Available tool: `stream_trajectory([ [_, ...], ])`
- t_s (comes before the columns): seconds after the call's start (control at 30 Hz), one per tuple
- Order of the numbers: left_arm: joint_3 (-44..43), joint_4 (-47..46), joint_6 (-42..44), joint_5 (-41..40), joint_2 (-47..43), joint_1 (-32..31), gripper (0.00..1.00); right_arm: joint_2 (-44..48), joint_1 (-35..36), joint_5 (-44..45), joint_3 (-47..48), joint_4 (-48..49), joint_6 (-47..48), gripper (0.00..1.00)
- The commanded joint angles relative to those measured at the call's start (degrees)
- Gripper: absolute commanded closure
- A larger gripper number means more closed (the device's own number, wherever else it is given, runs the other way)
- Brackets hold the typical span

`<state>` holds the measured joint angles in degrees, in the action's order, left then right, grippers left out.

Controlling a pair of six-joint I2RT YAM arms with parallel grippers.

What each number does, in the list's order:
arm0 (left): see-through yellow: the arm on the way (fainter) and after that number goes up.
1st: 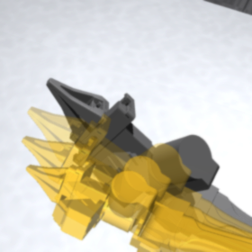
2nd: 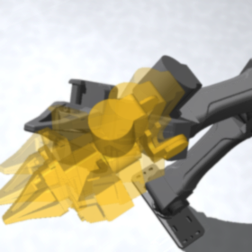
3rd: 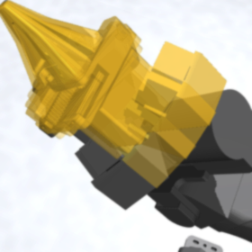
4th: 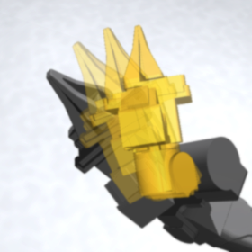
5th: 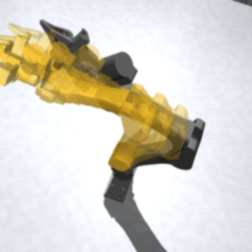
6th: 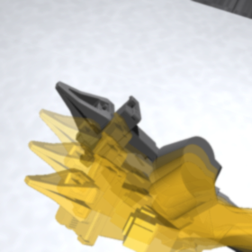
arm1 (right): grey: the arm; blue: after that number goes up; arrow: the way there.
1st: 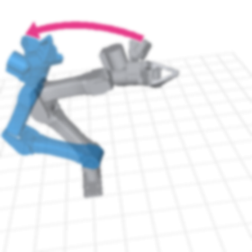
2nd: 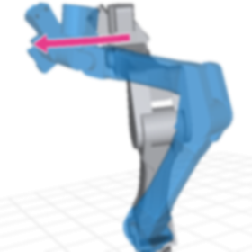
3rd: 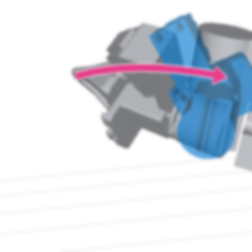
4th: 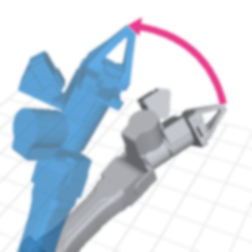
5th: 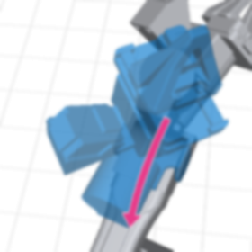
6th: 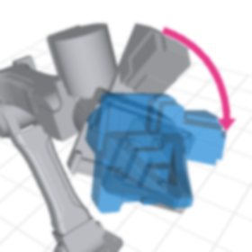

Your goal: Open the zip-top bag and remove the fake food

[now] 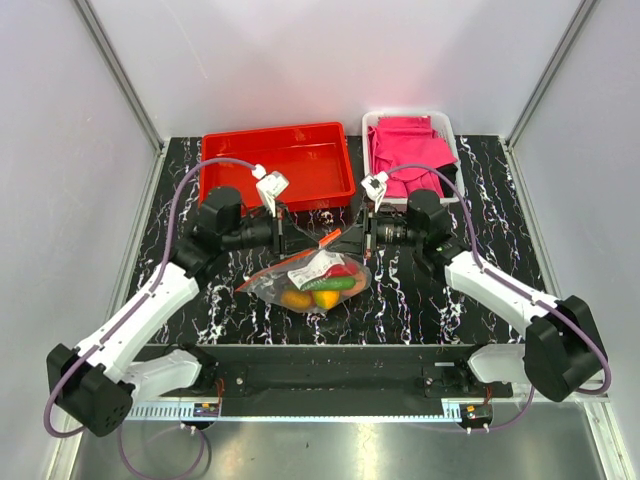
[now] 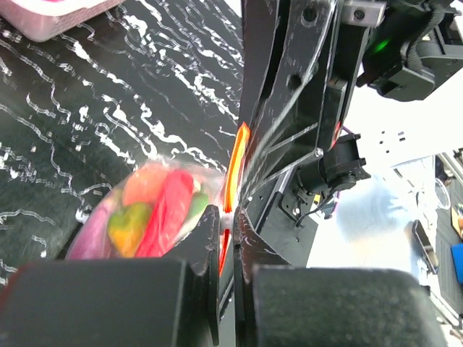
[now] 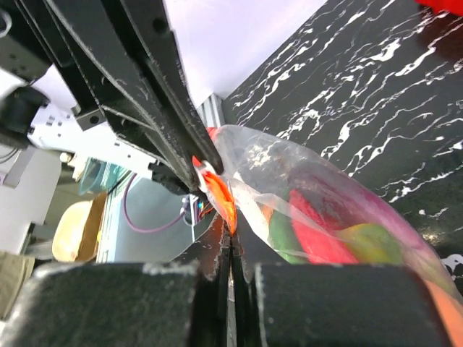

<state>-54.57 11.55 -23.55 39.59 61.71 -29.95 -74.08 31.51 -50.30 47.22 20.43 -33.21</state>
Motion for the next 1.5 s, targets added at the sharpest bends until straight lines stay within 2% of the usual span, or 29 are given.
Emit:
stream_trajectory([
  [0.0, 1.0, 7.9, -1.0, -3.4, -5.4, 1.4, 1.0, 1.1, -1.6, 5.4, 1.6, 3.7, -1.9, 1.0],
  [0.07, 1.0, 13.6, -2.5, -8.5, -7.4, 1.7, 1.0, -0.6, -2.5, 5.7, 3.2, 3.0, -2.2, 1.0],
  [0.5, 6.0, 33.3, -13.0, -21.6, -28.0, 3.0, 1.0, -13.3, -3.1, 5.8, 16.8, -0.3, -0.5, 1.0],
  [0.83, 11.9, 37.0, -16.5, -18.3, -36.4, 3.0, 1.0, -25.3, -3.1, 4.8, 26.0, 3.0, -2.4, 1.0],
  [1.07, 11.8, 39.3, -17.7, -16.7, -40.4, 3.0, 1.0, -28.7, -3.0, 1.5, 28.5, 5.0, -4.9, 1.0],
  [1.1, 11.6, 39.1, -17.2, -16.0, -40.3, 3.0, 0.98, -28.7, -3.0, 0.5, 27.9, 7.4, -6.0, 1.0],
  [1.17, 9.4, 38.5, -15.2, -14.9, -39.2, 3.0, 0.75, -28.4, -3.0, -2.1, 26.4, 10.2, -7.5, 1.0],
  [1.2, 8.3, 38.3, -14.3, -15.2, -38.6, 3.0, 0.5, -28.3, -3.0, -3.0, 26.0, 11.0, -7.9, 1.0],
  [1.3, 0.8, 38.3, -9.6, -19.1, -34.7, 3.0, 0.31, -28.2, -2.9, -7.4, 24.1, 15.2, -9.2, 1.0],
  [1.33, -1.2, 38.3, -7.4, -21.6, -31.5, 3.0, 0.19, -28.1, -2.7, -8.2, 23.6, 15.7, -9.3, 1.0],
  [1.37, -5.4, 38.2, -6.3, -22.8, -29.7, 3.0, 0.17, -28.2, -2.6, -9.8, 23.4, 16.5, -9.5, 1.0],
  [1.47, -10.7, 37.0, -1.9, -26.6, -22.0, 3.0, 0.17, -28.3, -2.2, -12.4, 23.0, 17.1, -9.7, 1.0],
])
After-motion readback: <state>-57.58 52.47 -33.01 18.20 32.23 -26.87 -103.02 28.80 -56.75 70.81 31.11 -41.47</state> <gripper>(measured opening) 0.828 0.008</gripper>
